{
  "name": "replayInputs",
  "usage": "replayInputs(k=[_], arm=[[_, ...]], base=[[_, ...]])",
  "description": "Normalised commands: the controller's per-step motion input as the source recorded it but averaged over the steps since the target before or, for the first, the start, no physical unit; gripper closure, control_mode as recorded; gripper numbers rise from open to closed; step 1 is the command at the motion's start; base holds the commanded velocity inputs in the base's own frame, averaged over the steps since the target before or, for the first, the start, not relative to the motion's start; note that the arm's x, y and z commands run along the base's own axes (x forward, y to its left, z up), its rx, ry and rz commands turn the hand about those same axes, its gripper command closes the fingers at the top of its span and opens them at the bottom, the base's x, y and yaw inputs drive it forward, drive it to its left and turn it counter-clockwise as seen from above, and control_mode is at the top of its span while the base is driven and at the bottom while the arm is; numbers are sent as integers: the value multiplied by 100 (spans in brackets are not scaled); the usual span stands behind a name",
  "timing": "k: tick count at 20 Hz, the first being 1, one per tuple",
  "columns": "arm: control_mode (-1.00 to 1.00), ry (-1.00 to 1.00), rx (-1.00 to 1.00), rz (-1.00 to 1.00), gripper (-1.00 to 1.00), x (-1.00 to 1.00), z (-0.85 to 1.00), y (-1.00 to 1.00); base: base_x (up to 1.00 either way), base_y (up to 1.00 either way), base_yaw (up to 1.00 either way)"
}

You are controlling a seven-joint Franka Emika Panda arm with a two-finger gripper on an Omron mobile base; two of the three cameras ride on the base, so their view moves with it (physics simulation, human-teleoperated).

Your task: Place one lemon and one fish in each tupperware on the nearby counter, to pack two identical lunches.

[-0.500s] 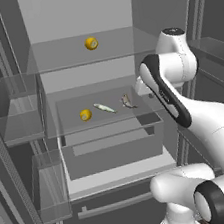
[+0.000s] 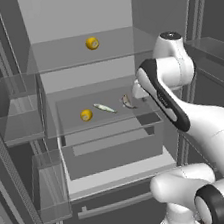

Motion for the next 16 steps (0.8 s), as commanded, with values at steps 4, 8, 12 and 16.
replayInputs(k=[4,8,12,16], arm=[[-100,-29,0,0,-100,0,14,23],[-100,-7,5,0,-100,0,-8,0],[-100,0,3,0,-100,5,-37,0],[-100,0,0,-1,-100,14,-46,1]], base=[[0,0,0],[0,0,0],[0,0,0],[0,0,0]])
